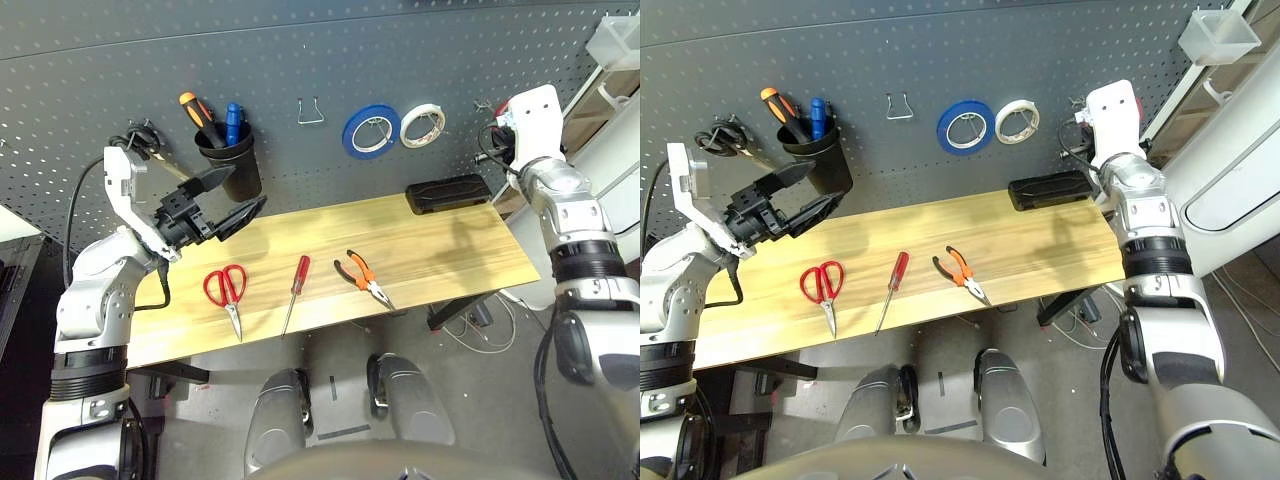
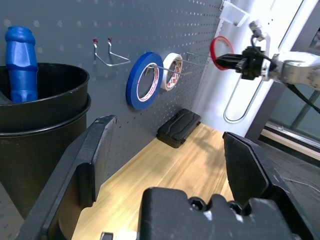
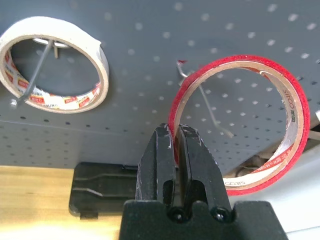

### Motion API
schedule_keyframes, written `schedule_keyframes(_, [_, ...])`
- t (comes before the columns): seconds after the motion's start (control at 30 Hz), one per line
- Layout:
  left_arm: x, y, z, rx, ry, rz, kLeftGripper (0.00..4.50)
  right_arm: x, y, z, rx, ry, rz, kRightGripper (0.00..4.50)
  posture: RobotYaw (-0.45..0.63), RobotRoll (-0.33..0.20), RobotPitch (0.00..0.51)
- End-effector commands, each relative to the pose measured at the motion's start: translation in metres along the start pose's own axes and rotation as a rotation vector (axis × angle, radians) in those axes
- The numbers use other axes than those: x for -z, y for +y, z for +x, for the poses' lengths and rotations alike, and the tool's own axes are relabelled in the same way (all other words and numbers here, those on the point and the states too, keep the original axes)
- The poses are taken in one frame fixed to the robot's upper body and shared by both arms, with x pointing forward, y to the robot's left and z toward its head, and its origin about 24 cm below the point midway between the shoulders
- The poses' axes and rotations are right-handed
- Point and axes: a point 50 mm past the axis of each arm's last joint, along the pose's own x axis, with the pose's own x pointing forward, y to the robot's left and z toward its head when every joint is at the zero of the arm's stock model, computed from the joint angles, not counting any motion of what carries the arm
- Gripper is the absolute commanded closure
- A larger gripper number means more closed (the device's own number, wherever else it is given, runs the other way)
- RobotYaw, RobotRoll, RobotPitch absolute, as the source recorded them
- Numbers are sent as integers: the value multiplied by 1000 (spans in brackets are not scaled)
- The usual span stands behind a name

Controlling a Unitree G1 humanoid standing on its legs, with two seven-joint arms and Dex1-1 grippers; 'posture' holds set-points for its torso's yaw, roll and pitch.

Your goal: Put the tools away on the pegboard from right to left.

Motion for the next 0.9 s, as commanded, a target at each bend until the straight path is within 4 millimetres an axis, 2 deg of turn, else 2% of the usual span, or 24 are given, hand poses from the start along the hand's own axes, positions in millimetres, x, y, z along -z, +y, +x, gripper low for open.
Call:
schedule_keyframes(0.03, [-3,-5,6,25,-9,-5,0,6,3,5,-14,24,-14,4213,-85,0,102])
schedule_keyframes(0.17, [-6,-6,8,26,-9,-1,0,4,2,6,-8,3,-27,3002,-78,0,103])
schedule_keyframes(0.27, [-9,-5,9,16,-18,-2,0,5,1,2,-50,-21,-3,1871,-82,0,102])
schedule_keyframes(0.43, [-10,-5,14,32,-15,-13,0,4,-10,-22,-188,-8,37,87,-109,0,106])
schedule_keyframes(0.6, [-8,-6,16,70,23,-23,0,-9,-28,-68,-349,49,-21,15,-144,0,121])
schedule_keyframes(0.7, [-7,-6,17,85,39,-31,0,-15,-32,-90,-426,104,-27,15,-157,0,134])
schedule_keyframes(0.8, [-5,-9,17,113,65,-32,0,-19,-27,-109,-508,172,-14,15,-169,0,152])
schedule_keyframes(0.9, [0,-14,16,143,102,-45,0,-15,-11,-119,-567,250,15,15,-173,0,168])
